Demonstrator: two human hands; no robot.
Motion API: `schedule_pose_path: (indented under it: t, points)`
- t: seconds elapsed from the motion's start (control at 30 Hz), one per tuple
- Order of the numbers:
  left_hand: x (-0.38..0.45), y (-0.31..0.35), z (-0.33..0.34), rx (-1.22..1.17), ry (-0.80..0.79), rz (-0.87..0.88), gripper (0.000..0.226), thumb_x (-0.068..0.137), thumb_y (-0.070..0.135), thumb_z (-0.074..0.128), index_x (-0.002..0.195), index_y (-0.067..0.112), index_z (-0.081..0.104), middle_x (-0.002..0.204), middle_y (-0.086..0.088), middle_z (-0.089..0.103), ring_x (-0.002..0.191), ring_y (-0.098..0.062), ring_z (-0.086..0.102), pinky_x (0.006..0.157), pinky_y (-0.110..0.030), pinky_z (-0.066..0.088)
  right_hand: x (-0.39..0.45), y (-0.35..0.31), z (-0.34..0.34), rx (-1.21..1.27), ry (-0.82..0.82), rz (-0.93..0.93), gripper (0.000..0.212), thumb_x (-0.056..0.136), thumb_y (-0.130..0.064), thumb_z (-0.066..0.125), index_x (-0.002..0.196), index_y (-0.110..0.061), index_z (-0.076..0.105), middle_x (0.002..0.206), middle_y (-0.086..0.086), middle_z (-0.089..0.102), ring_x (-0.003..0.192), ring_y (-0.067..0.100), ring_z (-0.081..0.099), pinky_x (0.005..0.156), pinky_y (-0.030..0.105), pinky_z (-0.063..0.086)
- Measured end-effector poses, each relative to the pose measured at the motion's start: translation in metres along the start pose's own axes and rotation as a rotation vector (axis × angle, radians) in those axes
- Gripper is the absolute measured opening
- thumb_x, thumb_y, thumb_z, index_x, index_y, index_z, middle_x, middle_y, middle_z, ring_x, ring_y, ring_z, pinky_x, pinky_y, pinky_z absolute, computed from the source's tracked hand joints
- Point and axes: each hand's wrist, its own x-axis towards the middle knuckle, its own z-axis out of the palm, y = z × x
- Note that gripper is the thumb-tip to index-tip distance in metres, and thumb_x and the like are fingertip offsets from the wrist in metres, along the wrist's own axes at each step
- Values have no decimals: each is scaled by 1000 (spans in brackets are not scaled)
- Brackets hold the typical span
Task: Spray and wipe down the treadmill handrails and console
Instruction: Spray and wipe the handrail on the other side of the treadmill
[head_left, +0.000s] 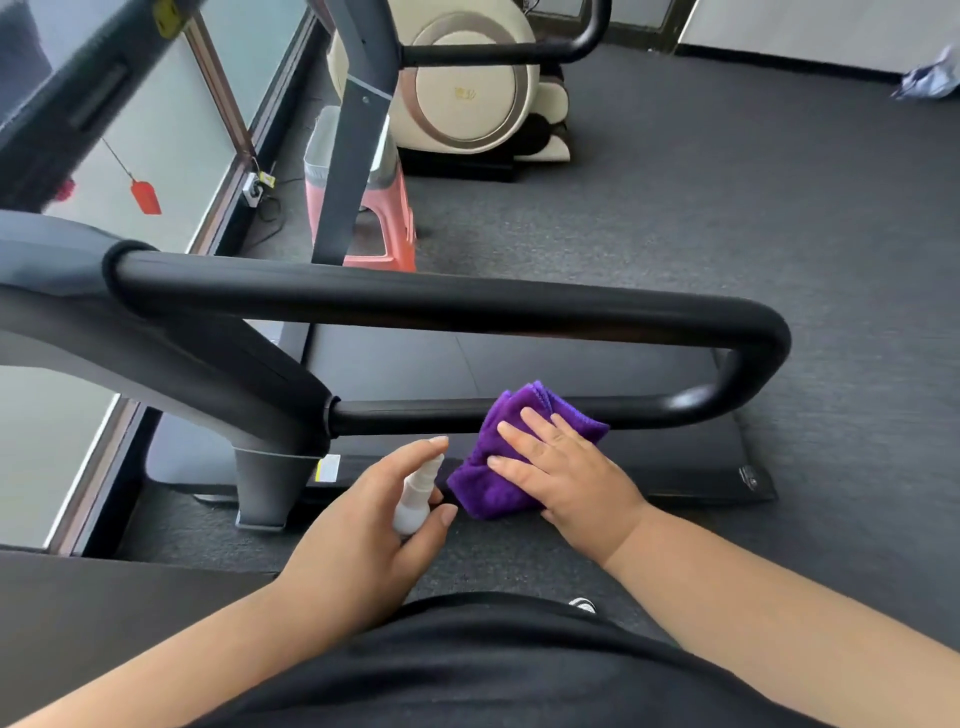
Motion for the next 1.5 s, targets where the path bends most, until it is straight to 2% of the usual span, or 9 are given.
schedule_pose_path:
  t: [0.23,0.37,0.6,0.67,0.77,1.0,1.27,1.37,1.5]
  points:
    - [-14,-5,-10,23,37,-28,74,87,29,72,126,74,28,98,24,62,81,-3,63,71,-8,42,2,-22,1,316,-20,146,87,64,-5,87,142,-23,53,154,5,40,146,26,27,115,49,33]
    - [-20,-4,-19,-27,95,-53,59,80,51,59,126,74,30,99,25,64,83,0,64,72,-4,42,13,-46,-4,513,-46,94,74,74,-2,79,141,-20,54,153,6,42,145,26,33,118,41,29]
    - [-22,-8,-20,-10,68,-34,68,86,32,68,126,73,31,97,21,63,75,-8,63,65,-8,43,2,-22,-30,452,537,489,87,69,-5,83,142,-32,45,152,-5,40,141,19,36,119,28,22]
    - [-24,-9,-20,-22,61,-43,70,87,28,69,126,73,31,96,18,63,71,-10,63,63,-9,43,-3,-6,-30,371,572,674,76,76,-10,80,141,-30,46,152,2,40,141,22,33,120,34,22]
    - [-29,-12,-25,-30,57,-64,65,86,36,65,126,72,29,97,19,63,73,-8,63,64,-11,43,-2,2,-15,253,356,795,64,84,-20,77,142,-25,50,152,9,42,145,30,27,120,54,19]
    - [-54,-31,-46,-18,125,-153,55,80,60,56,130,67,33,99,22,64,79,-6,66,66,-16,47,44,-45,14,164,218,613,69,81,-26,79,142,-29,46,154,4,41,148,33,21,121,48,4]
    - [-74,-40,-61,107,183,-175,72,83,32,74,129,69,33,99,25,64,83,-1,65,70,-10,45,125,-110,34,250,6,94,79,80,-22,79,148,-30,40,158,3,34,150,29,17,118,39,-5]
    - [-77,-40,-61,105,207,-202,66,82,41,70,128,70,32,104,28,63,87,2,65,73,-11,45,123,-116,43,311,-85,-31,81,81,-16,77,151,-29,36,161,0,27,151,23,11,116,30,-13]
    - [-68,-40,-60,60,211,-276,56,82,51,62,124,73,32,103,30,63,86,2,64,71,-20,47,99,-113,43,520,-219,-7,78,82,-9,72,150,-30,39,159,-2,32,147,19,22,118,22,2]
